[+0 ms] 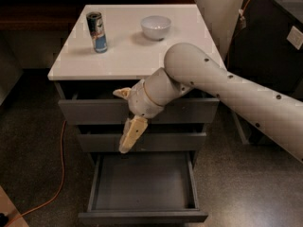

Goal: Place redbull can into bottom drawer

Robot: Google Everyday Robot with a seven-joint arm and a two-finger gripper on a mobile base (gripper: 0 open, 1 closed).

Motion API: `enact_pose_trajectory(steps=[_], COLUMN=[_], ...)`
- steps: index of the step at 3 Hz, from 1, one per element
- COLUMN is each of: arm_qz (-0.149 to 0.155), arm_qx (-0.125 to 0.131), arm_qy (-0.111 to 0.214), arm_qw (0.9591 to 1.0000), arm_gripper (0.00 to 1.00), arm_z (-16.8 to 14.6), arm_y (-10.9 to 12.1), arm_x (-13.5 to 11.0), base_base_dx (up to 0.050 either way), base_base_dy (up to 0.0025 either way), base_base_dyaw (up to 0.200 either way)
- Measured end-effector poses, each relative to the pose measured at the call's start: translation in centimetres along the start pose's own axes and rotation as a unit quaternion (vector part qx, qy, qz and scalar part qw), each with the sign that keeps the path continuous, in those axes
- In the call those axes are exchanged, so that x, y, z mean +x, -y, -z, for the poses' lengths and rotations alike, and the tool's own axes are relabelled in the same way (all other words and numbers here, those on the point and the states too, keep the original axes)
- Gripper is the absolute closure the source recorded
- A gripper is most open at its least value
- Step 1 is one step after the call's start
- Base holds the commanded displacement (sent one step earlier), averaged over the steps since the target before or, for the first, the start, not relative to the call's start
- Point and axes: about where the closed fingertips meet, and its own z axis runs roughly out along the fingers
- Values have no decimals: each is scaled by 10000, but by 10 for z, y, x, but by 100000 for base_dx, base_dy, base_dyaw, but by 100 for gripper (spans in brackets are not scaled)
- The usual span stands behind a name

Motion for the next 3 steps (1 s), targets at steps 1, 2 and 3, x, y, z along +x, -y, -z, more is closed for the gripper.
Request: enact_pose_trajectory(steps=[1, 2, 3], arm_qz=[-129, -120, -167], arm_qx=[-191, -209, -108], arm_qy=[-255, -255, -284], arm_qw=[9994, 9994, 9994], arm_gripper=[0, 0, 0], arm_z=[26, 27, 26], arm_y=[30, 31, 34], arm_x=[-41, -44, -45], base_base_dx=[0, 0, 0], base_base_dy=[0, 0, 0], base_base_dyaw=[0, 0, 0])
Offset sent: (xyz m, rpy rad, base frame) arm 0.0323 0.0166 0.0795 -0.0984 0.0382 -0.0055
